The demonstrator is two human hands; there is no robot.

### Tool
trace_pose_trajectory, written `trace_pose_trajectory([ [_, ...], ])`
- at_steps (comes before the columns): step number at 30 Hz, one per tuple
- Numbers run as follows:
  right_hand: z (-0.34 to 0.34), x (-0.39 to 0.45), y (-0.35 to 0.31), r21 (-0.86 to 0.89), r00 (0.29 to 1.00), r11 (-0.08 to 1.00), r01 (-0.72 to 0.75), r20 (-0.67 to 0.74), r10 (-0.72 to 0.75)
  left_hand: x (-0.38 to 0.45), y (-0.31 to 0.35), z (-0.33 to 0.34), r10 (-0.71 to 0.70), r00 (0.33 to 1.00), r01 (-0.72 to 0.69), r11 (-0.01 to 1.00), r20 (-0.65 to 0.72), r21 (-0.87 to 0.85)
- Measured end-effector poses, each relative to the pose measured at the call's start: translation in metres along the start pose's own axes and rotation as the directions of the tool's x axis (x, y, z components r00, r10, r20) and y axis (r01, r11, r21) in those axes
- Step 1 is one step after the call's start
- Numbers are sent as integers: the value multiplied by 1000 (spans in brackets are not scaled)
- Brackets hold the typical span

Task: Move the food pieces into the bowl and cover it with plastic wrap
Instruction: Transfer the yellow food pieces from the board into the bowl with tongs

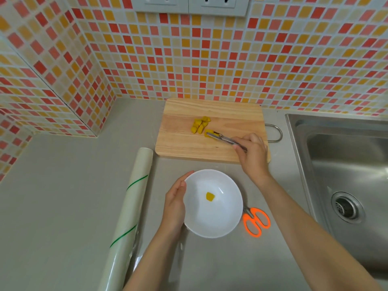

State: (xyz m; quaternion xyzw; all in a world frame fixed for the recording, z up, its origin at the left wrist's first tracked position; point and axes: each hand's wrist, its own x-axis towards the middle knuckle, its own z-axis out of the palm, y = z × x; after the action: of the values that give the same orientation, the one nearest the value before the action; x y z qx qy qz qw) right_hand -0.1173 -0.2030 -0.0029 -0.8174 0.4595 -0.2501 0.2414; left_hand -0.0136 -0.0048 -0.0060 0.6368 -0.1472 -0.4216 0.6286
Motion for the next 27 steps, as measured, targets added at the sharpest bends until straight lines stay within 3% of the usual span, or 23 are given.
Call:
trace_pose_trajectory([
  [6, -40, -71, -20, 108, 995, 989, 97, 12, -99, -3, 0, 2, 25, 1000, -25, 1000, -10, -18],
  [12, -56, -114, -15, -23, 973, 991, 135, 190, -128, -4, -1, 3, 18, 1000, -18, 999, 4, -47],
  [19, -58, -90, -12, 6, 988, 994, 110, 110, -110, -4, -1, 2, 24, 1000, -24, 999, 3, -33],
  [27, -12, -21, 1, -69, 993, 995, -66, 96, 73, -2, -3, 2, 8, 1000, -8, 1000, -16, -27],
])
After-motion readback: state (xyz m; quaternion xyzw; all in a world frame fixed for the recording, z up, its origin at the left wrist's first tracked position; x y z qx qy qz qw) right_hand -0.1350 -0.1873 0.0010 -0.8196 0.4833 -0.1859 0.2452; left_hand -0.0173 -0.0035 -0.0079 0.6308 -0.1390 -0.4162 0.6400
